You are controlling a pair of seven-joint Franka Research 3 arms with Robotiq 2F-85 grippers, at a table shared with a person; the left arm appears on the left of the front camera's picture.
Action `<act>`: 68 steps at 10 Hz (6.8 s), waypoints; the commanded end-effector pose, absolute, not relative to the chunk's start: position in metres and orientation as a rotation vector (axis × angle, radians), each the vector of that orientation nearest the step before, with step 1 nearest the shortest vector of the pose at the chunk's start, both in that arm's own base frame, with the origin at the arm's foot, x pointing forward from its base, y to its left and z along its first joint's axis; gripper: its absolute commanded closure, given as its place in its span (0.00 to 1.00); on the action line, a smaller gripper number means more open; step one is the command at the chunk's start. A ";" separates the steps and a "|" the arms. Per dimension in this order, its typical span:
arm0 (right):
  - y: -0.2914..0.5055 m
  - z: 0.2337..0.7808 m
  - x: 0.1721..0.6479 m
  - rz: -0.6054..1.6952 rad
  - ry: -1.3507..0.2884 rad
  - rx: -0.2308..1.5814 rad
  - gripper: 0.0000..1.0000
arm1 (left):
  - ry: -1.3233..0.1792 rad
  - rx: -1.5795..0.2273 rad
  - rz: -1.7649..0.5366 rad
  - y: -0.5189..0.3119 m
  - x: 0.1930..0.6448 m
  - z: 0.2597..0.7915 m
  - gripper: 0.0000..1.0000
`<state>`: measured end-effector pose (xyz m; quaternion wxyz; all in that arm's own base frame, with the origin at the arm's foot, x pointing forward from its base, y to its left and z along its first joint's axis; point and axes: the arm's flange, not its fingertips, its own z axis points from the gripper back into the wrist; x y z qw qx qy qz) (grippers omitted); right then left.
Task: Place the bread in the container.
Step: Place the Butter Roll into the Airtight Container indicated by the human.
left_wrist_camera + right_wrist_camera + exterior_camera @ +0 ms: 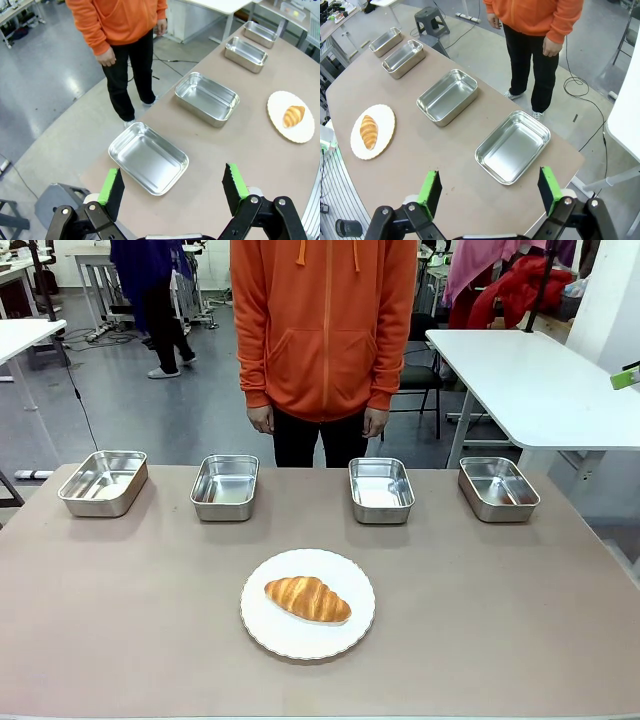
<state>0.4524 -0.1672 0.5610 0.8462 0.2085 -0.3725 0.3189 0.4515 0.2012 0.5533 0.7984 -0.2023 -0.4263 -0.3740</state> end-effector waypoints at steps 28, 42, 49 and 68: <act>-0.167 0.561 0.454 0.682 -0.800 0.448 0.00 | -0.918 -0.437 -0.808 0.201 0.451 0.554 0.00; -0.167 0.561 0.454 0.682 -0.800 0.448 0.00 | -0.918 -0.437 -0.808 0.201 0.451 0.554 0.00; -0.167 0.561 0.454 0.682 -0.800 0.448 0.00 | -0.918 -0.437 -0.808 0.201 0.451 0.554 0.00; 0.137 0.496 0.411 0.701 -0.512 0.267 0.00 | -0.918 -0.437 -0.808 0.201 0.451 0.554 0.00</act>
